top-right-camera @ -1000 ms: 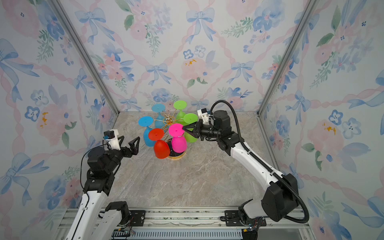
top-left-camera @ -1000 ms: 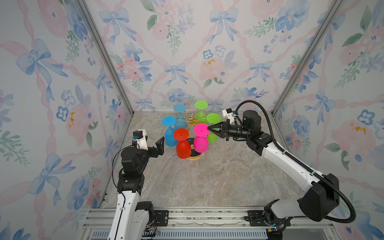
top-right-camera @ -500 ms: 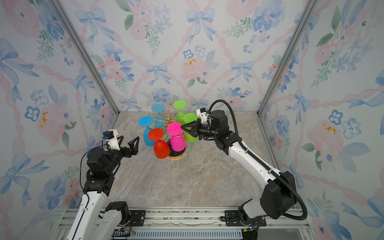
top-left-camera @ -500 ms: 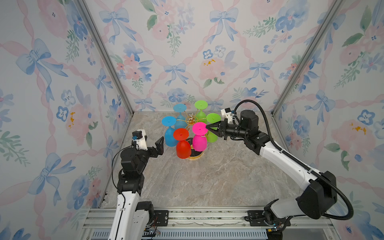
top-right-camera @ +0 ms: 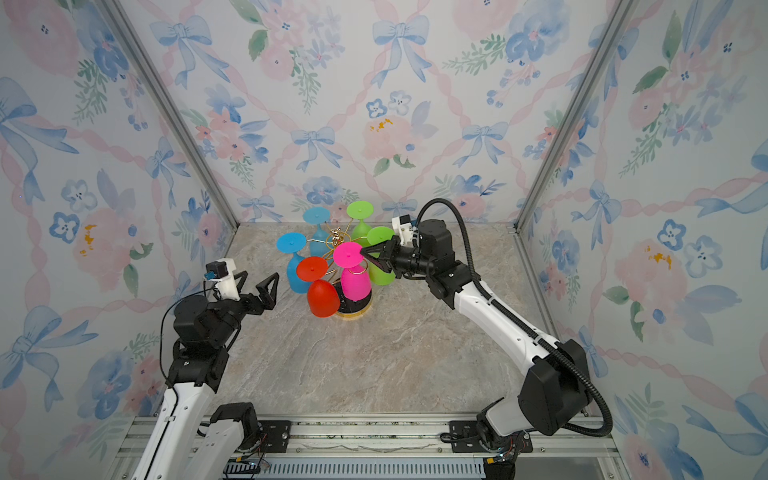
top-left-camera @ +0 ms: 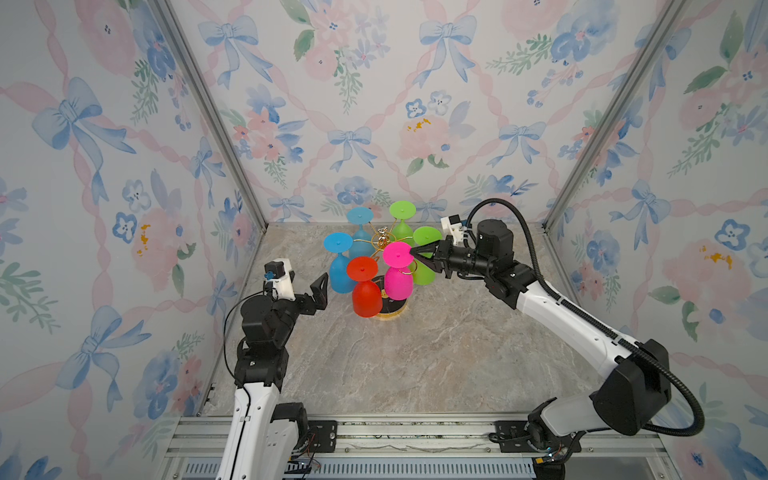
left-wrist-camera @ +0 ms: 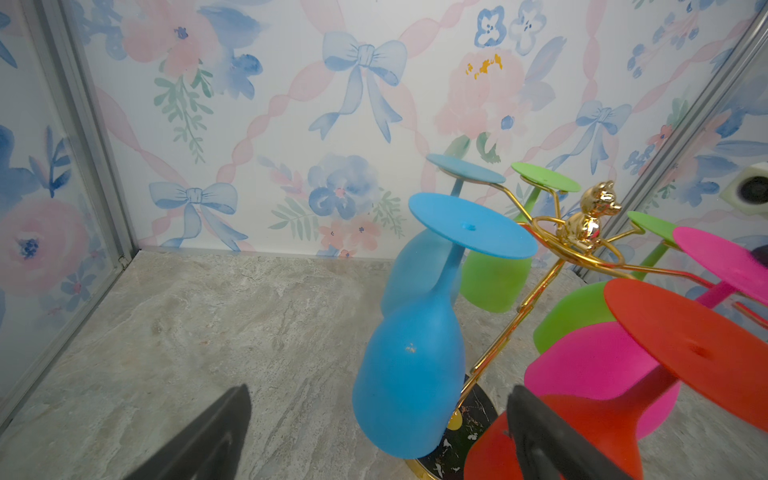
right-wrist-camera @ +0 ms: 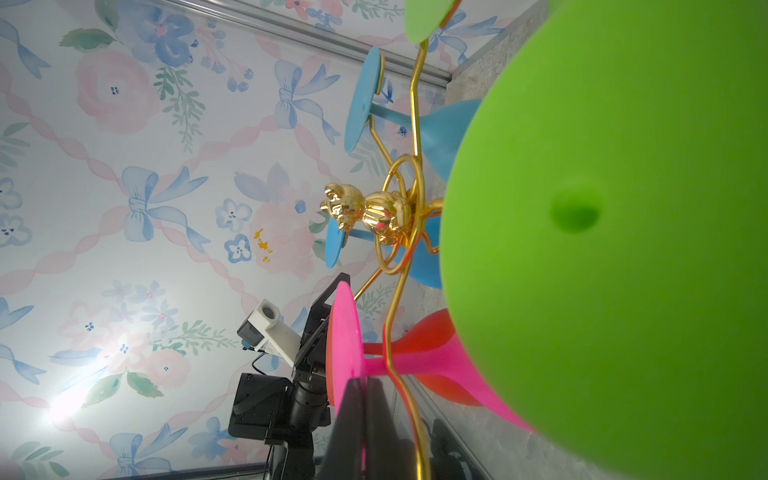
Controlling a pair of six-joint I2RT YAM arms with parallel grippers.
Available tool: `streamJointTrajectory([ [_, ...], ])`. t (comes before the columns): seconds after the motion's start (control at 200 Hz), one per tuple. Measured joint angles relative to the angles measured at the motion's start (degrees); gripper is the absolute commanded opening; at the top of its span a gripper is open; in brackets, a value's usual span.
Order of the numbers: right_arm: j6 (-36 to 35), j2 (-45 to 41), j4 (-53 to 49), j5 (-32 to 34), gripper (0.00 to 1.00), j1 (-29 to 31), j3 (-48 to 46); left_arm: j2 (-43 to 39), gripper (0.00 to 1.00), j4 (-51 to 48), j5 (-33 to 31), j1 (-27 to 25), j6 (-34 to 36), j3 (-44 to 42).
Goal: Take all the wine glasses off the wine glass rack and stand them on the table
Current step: 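Close the right gripper on the magenta glass's foot and ease it off the rack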
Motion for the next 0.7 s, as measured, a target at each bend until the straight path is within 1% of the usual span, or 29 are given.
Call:
streamJointTrajectory([
  [0.37, -0.96, 1.25, -1.38, 0.07, 0.0, 1.16, 1.64, 0.0, 0.98, 0.0, 0.15, 0.31, 0.0, 0.0],
  [0.7, -3.78, 1.25, -4.61, -0.55, 0.0, 1.9, 1.95, 0.02, 0.98, 0.0, 0.17, 0.33, -0.02, 0.0],
])
